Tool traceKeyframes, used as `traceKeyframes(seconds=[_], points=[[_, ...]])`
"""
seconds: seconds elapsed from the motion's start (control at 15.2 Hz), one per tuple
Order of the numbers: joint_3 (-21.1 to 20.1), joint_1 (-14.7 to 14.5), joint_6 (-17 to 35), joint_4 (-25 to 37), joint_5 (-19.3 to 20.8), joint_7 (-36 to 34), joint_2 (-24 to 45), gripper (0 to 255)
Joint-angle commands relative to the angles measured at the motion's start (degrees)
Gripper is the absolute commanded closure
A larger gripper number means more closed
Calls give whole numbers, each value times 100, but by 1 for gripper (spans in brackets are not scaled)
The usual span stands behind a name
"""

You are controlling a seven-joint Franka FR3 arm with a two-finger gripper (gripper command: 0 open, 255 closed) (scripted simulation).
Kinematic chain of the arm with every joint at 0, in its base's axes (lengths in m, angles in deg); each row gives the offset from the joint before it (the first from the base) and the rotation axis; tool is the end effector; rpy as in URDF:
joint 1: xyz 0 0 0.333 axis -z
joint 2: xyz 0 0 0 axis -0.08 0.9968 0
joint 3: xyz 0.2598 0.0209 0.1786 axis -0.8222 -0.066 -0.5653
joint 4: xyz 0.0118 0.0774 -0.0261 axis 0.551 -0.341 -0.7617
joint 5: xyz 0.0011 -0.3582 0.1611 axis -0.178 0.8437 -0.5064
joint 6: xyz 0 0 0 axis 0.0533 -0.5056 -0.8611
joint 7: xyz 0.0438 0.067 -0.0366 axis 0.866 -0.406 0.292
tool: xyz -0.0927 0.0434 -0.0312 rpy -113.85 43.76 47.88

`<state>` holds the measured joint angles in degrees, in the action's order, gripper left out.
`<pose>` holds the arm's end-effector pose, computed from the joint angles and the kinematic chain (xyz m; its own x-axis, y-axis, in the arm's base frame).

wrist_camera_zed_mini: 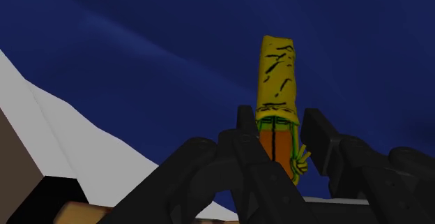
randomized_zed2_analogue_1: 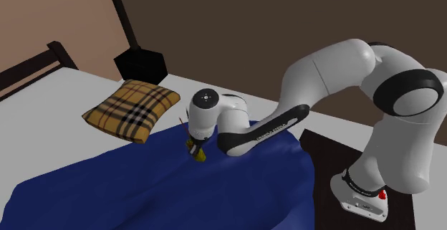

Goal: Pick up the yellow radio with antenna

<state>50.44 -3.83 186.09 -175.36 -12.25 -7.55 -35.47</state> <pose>0.5883 0.2617 0.3489 0.9658 0.1482 0.2129 0.1367 -0.9883 0.0682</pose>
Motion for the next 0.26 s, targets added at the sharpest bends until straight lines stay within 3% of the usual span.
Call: traceKeyframes(seconds=[0.0, 0.2], points=[[-26, 24, -128, 46, -65, 64, -90, 255], [-39, 31, -198, 77, -97, 93, -134, 255]])
